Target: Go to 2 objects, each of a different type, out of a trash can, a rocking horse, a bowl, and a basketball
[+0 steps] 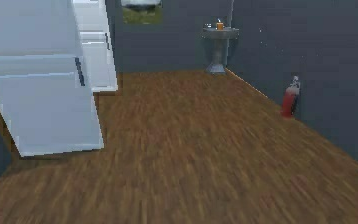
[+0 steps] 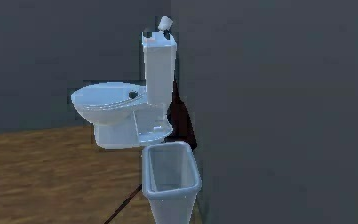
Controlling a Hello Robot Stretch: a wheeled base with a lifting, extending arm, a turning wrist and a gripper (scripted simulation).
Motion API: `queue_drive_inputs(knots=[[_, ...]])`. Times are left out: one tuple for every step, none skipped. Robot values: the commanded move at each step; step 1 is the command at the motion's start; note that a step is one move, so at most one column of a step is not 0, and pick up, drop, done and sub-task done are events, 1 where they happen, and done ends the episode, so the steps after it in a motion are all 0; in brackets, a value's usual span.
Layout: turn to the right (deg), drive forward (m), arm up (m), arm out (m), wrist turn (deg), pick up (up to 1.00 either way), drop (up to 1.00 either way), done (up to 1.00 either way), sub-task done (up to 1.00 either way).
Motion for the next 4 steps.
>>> queue_drive_inputs(knots=[[-9.0, 0.0, 0.0, 0.0, 0.0, 0.0, 0.0, 0.0, 0.0], [0.0, 0.3, 0.0, 0.0, 0.0, 0.0, 0.0, 0.0, 0.0], [0.0, 1.0, 0.0, 0.0, 0.0, 0.0, 0.0, 0.0, 0.0], [6.0, 0.0, 0.0, 0.0, 0.0, 0.0, 0.0, 0.0, 0.0]])
